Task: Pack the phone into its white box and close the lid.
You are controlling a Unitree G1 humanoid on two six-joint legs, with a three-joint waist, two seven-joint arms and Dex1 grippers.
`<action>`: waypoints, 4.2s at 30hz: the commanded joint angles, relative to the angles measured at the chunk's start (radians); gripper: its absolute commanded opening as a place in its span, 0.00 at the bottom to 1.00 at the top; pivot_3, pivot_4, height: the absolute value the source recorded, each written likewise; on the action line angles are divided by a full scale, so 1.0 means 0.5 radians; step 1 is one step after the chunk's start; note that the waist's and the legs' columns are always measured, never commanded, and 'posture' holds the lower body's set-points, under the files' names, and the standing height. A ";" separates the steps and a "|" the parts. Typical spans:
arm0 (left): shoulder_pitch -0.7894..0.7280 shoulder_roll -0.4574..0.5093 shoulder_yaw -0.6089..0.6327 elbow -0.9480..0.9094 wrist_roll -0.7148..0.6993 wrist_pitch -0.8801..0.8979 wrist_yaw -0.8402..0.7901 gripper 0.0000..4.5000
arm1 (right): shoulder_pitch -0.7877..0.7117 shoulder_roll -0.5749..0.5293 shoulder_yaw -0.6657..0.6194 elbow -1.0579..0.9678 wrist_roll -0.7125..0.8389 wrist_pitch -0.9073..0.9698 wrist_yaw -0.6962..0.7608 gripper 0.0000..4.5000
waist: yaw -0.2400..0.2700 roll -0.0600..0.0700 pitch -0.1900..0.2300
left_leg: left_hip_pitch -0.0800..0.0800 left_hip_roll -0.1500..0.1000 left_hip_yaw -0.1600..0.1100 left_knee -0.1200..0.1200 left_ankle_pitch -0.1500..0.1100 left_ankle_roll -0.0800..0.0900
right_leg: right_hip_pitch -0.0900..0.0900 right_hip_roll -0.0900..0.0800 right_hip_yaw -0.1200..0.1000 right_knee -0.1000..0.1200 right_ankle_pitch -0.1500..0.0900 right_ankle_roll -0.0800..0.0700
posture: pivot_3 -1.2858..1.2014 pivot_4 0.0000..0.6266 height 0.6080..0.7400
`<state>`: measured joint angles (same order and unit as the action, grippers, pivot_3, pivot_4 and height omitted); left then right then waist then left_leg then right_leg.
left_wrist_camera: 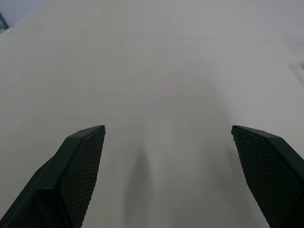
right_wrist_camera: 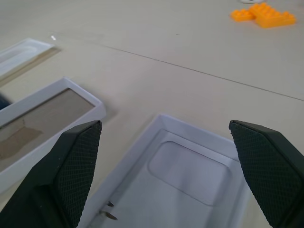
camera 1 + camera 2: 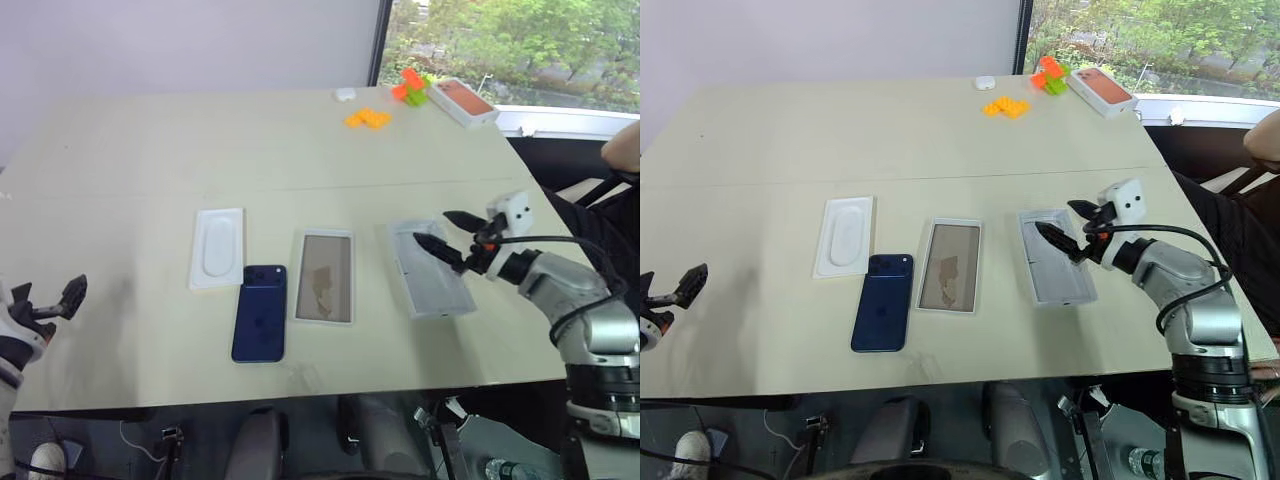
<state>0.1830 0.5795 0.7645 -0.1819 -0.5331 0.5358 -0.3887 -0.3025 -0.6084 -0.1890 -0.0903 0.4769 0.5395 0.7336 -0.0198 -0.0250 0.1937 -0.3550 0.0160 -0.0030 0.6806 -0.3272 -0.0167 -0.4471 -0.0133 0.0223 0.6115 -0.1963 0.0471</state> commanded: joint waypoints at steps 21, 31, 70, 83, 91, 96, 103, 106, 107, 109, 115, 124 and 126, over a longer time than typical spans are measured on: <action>-0.109 -0.217 -0.326 -0.421 -0.202 0.192 0.123 1.00 | -0.117 -0.002 0.259 -0.345 -0.003 0.054 0.020 1.00 | 0.004 0.000 0.000 | 0.000 -0.001 0.000 0.000 0.000 0.000 | 0.000 -0.001 0.000 0.001 0.001 0.001 | 0.52 0.24 1.00; -0.206 -0.235 -0.559 -0.645 -0.660 0.938 0.334 1.00 | -0.108 0.010 0.453 -0.693 0.052 0.146 0.081 1.00 | 0.002 -0.001 0.000 | 0.000 -0.001 -0.002 0.001 0.000 0.000 | 0.000 0.000 0.000 0.003 0.001 0.001 | 0.52 0.24 1.00; -0.187 -0.678 -0.333 -0.520 -2.027 0.596 1.070 0.01 | -0.007 -0.098 0.472 -0.722 -0.064 0.088 0.155 1.00 | 0.012 -0.001 -0.002 | 0.003 -0.008 -0.004 0.005 0.000 0.000 | 0.006 0.001 -0.001 0.003 0.001 -0.001 | 0.52 0.24 1.00; -0.159 -0.334 -1.082 -0.862 -2.349 0.658 1.185 0.01 | 0.083 -0.314 0.338 -0.697 -0.062 0.056 0.285 1.00 | 0.017 -0.002 -0.002 | 0.002 -0.010 -0.004 0.005 0.000 0.000 | 0.006 -0.001 0.000 0.001 0.000 -0.001 | 0.52 0.24 1.00; -0.239 -0.255 -1.353 -0.832 -2.376 0.558 1.527 0.01 | 0.139 -0.328 0.298 -0.742 -0.058 0.064 0.256 1.00 | 0.013 -0.002 -0.002 | 0.002 -0.007 -0.004 0.005 0.000 0.000 | 0.006 0.002 0.000 0.002 0.000 -0.001 | 0.52 0.24 1.00; -0.274 -0.183 -1.428 -0.845 -2.459 0.518 1.710 0.01 | 0.132 -0.320 0.300 -0.737 -0.059 0.063 0.247 1.00 | 0.015 -0.002 -0.002 | 0.003 -0.007 -0.004 0.005 0.000 0.000 | 0.006 0.002 0.000 0.002 0.000 -0.001 | 0.52 0.24 1.00; -0.359 -0.147 -1.508 -0.856 -2.545 0.432 1.859 0.01 | 0.110 -0.308 0.320 -0.723 -0.063 0.061 0.243 1.00 | 0.017 -0.002 -0.002 | 0.002 -0.009 -0.004 0.005 0.000 0.000 | 0.006 0.000 0.000 0.001 0.000 -0.001 | 0.52 0.24 1.00; -0.381 -0.139 -1.540 -0.860 -2.592 0.406 1.898 0.01 | 0.098 -0.304 0.331 -0.719 -0.063 0.060 0.245 1.00 | 0.018 -0.002 -0.002 | 0.002 -0.009 -0.004 0.005 0.000 -0.001 | 0.006 0.000 0.000 0.001 0.001 -0.002 | 0.52 0.24 1.00; -0.388 -0.134 -1.550 -0.859 -2.607 0.403 1.907 0.01 | 0.092 -0.301 0.337 -0.718 -0.063 0.061 0.244 1.00 | 0.018 -0.002 -0.002 | 0.002 -0.009 -0.004 0.005 0.000 -0.001 | 0.006 0.000 0.000 0.002 0.001 -0.002 | 0.52 0.24 1.00; -0.405 -0.118 -1.573 -0.860 -2.626 0.400 1.922 0.01 | 0.087 -0.299 0.342 -0.715 -0.063 0.060 0.244 1.00 | 0.018 -0.002 -0.002 | 0.002 -0.009 -0.003 0.005 0.000 -0.001 | 0.006 0.000 0.000 0.002 0.001 -0.002 | 0.52 0.24 1.00; -0.456 -0.079 -1.649 -0.851 -2.692 0.392 1.985 0.01 | 0.067 -0.296 0.354 -0.704 -0.066 0.062 0.246 1.00 | 0.019 -0.002 -0.002 | 0.002 -0.009 -0.004 0.005 0.000 -0.001 | 0.006 0.000 0.000 0.002 0.001 -0.002 | 0.52 0.24 1.00; -0.475 -0.081 -1.723 -0.862 -2.731 0.322 2.083 0.01 | 0.062 -0.311 0.350 -0.709 -0.058 0.071 0.267 1.00 | 0.019 -0.002 -0.002 | 0.002 -0.009 -0.004 0.005 0.001 -0.001 | 0.006 0.000 0.000 0.002 0.001 -0.002 | 0.52 0.24 1.00; -0.473 -0.084 -1.741 -0.870 -2.736 0.300 2.108 0.01 | 0.061 -0.314 0.351 -0.711 -0.059 0.074 0.273 1.00 | 0.019 -0.002 -0.002 | 0.002 -0.010 -0.003 0.005 0.001 -0.001 | 0.006 0.000 0.001 0.002 0.001 -0.002 | 0.52 0.24 1.00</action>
<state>-0.0471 0.5389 -0.1005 -0.5724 -1.8774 0.7018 0.6543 -0.2546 -0.7617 -0.0023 -0.4266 0.4372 0.5844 0.8652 -0.0104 -0.0258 0.1927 -0.3540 0.0113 -0.0046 0.6832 -0.3269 -0.0172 -0.4439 -0.0135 0.0226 0.6123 -0.1960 0.0462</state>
